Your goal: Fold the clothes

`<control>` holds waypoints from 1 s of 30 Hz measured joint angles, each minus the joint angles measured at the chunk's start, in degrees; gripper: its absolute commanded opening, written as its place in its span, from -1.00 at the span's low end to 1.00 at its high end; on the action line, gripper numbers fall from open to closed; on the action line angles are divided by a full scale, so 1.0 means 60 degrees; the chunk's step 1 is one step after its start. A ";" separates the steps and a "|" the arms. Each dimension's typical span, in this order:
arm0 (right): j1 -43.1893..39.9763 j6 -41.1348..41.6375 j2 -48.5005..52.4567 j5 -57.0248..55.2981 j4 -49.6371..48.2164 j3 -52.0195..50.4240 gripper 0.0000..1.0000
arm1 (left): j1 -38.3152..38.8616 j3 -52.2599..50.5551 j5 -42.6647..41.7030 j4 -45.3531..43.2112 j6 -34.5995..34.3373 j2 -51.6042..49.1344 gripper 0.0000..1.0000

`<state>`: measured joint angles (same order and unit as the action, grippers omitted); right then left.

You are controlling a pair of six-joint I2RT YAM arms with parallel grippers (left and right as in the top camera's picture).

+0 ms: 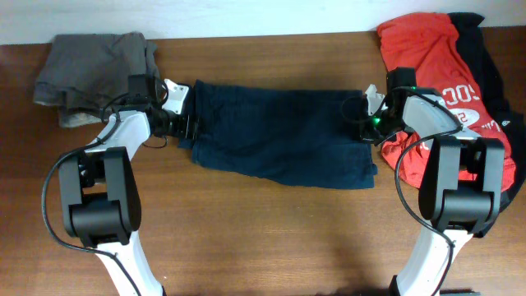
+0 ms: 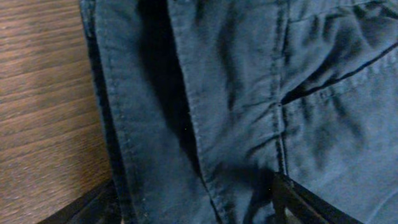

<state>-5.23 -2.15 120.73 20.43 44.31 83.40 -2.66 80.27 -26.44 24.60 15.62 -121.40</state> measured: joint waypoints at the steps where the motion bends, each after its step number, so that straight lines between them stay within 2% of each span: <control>1: 0.0000 -0.0004 0.0000 0.0000 0.0000 0.0000 -0.92 | 0.0011 0.0000 -0.0040 0.0000 0.0047 0.0000 -0.46; 2: 0.0000 0.0004 0.0000 0.0000 0.0000 0.0000 -0.92 | 0.0029 0.0000 -0.0102 -0.0029 0.0033 0.0000 -0.75; 4: 0.0000 -0.0004 0.0000 0.0000 0.0000 0.0000 -0.92 | 0.0124 0.0000 -0.0208 -0.0091 0.0025 0.0000 -0.99; 9: 0.0000 0.0000 0.0000 0.0000 0.0051 0.0000 -0.92 | 0.0328 0.0000 -0.0390 -0.0160 0.0022 0.0000 -0.99; 13: 0.0000 -0.0004 0.0000 0.0000 0.0175 0.0000 -0.92 | 0.0270 0.0000 -0.0543 -0.0157 -0.0437 0.0000 -0.99; 19: 0.0007 0.0000 0.0000 0.0244 0.0393 0.0000 -0.92 | -0.0758 0.0000 -0.0973 0.0321 -0.1246 0.0215 -0.99; 23: 0.0087 0.0011 0.0004 0.0539 0.0288 0.0000 -0.92 | -0.1224 0.0000 -0.0958 0.0958 -0.1198 0.0834 -0.99; 30: 0.0459 -0.0007 0.0018 0.2320 -0.0455 0.0000 -0.92 | -0.1239 0.0000 -0.0933 0.1228 -0.1027 0.1395 -0.99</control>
<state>-2.48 -2.20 120.84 34.35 41.58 83.40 -10.09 80.27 -32.03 31.97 9.45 -113.03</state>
